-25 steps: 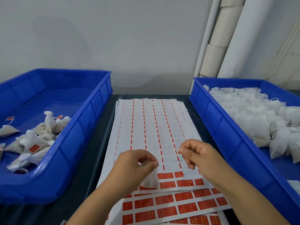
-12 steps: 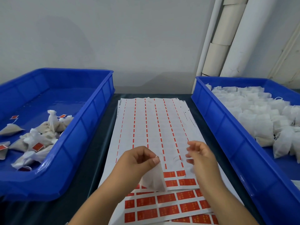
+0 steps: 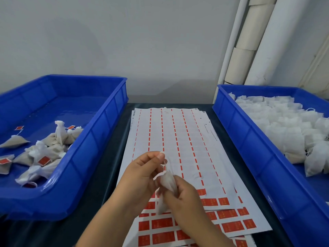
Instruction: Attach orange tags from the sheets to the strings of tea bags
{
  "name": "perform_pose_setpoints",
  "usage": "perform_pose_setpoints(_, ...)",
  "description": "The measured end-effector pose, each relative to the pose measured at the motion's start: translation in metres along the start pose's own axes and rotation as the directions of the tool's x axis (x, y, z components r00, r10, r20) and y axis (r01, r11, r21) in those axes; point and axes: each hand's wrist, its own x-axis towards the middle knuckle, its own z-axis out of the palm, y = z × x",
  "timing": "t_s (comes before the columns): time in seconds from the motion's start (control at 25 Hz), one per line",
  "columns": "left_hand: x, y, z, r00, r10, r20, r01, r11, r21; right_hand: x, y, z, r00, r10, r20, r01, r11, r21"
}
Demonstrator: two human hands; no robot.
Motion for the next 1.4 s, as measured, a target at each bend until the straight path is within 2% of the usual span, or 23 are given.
perform_pose_setpoints(0.12, 0.009, -0.001, -0.016, 0.991, 0.037, -0.131, -0.028, 0.997, 0.069, 0.001, -0.001, -0.009, 0.992, 0.122, 0.039, -0.125, 0.987, 0.1)
perform_pose_setpoints(0.2, 0.013, -0.008, -0.025, 0.975, 0.02, -0.221, -0.006, 0.998, 0.067, 0.002, 0.001, -0.017, 0.966, 0.207, 0.153, -0.245, 0.921, 0.303)
perform_pose_setpoints(0.24, 0.013, -0.013, -0.028, 0.972, -0.011, -0.236, 0.024, 0.998, 0.053, 0.002, 0.0, -0.021, 0.955, 0.205, 0.215, -0.282, 0.852, 0.442)
perform_pose_setpoints(0.32, 0.008, -0.024, -0.033, 0.969, -0.071, -0.238, 0.085, 0.995, 0.048, 0.003, -0.003, -0.029, 0.944, 0.173, 0.282, -0.326, 0.623, 0.711)
perform_pose_setpoints(0.36, 0.004, -0.029, -0.034, 0.967, -0.083, -0.24, 0.102, 0.993, 0.064, 0.004, -0.004, -0.032, 0.943, 0.158, 0.294, -0.333, 0.512, 0.792)
perform_pose_setpoints(0.4, -0.001, -0.034, -0.035, 0.968, -0.07, -0.243, 0.104, 0.986, 0.131, 0.005, -0.005, -0.035, 0.948, 0.136, 0.288, -0.318, 0.442, 0.839)
perform_pose_setpoints(0.44, -0.005, -0.038, -0.036, 0.971, -0.029, -0.235, 0.091, 0.962, 0.258, 0.006, -0.005, -0.036, 0.954, 0.112, 0.28, -0.301, 0.421, 0.856)
perform_pose_setpoints(0.48, -0.011, -0.041, -0.035, 0.979, 0.027, -0.203, 0.059, 0.912, 0.406, 0.006, -0.005, -0.037, 0.958, 0.096, 0.27, -0.283, 0.452, 0.846)
perform_pose_setpoints(0.52, -0.016, -0.044, -0.032, 0.985, 0.088, -0.151, 0.004, 0.852, 0.523, 0.006, -0.005, -0.037, 0.961, 0.088, 0.262, -0.267, 0.533, 0.802)
perform_pose_setpoints(0.56, -0.021, -0.044, -0.029, 0.985, 0.147, -0.091, -0.063, 0.796, 0.602, 0.005, -0.005, -0.036, 0.967, 0.069, 0.246, -0.229, 0.659, 0.717)
perform_pose_setpoints(0.64, -0.028, -0.042, -0.025, 0.95, 0.311, 0.036, -0.249, 0.68, 0.69, 0.004, -0.006, -0.033, 0.98, 0.025, 0.198, -0.104, 0.912, 0.396)
perform_pose_setpoints(0.68, -0.028, -0.038, -0.024, 0.915, 0.388, 0.108, -0.341, 0.602, 0.722, 0.003, -0.007, -0.032, 0.982, 0.002, 0.189, -0.046, 0.972, 0.23)
perform_pose_setpoints(0.76, -0.024, -0.028, -0.023, 0.862, 0.441, 0.252, -0.456, 0.453, 0.766, 0.002, -0.007, -0.031, 0.974, -0.026, 0.226, 0.01, 0.998, 0.069)
perform_pose_setpoints(0.84, -0.019, -0.019, -0.019, 0.844, 0.407, 0.349, -0.507, 0.394, 0.767, 0.002, -0.009, -0.032, 0.954, -0.034, 0.298, 0.029, 0.999, 0.022)
perform_pose_setpoints(1.0, -0.012, -0.014, -0.011, 0.859, 0.312, 0.407, -0.511, 0.473, 0.718, 0.003, -0.014, -0.034, 0.931, -0.023, 0.363, 0.031, 0.999, -0.015)
perform_pose_setpoints(1.16, -0.013, -0.025, -0.005, 0.893, 0.294, 0.339, -0.449, 0.557, 0.699, 0.0, -0.012, -0.029, 0.939, -0.057, 0.339, 0.038, 0.997, 0.06)
perform_pose_setpoints(1.32, -0.009, -0.032, -0.007, 0.959, 0.278, 0.05, -0.238, 0.702, 0.671, -0.002, -0.01, -0.023, 0.998, -0.04, 0.056, 0.033, 0.992, 0.123)
perform_pose_setpoints(1.4, -0.006, -0.033, -0.007, 0.972, 0.236, -0.026, -0.164, 0.747, 0.644, -0.002, -0.007, -0.02, 0.995, -0.082, -0.064, 0.084, 0.996, 0.02)
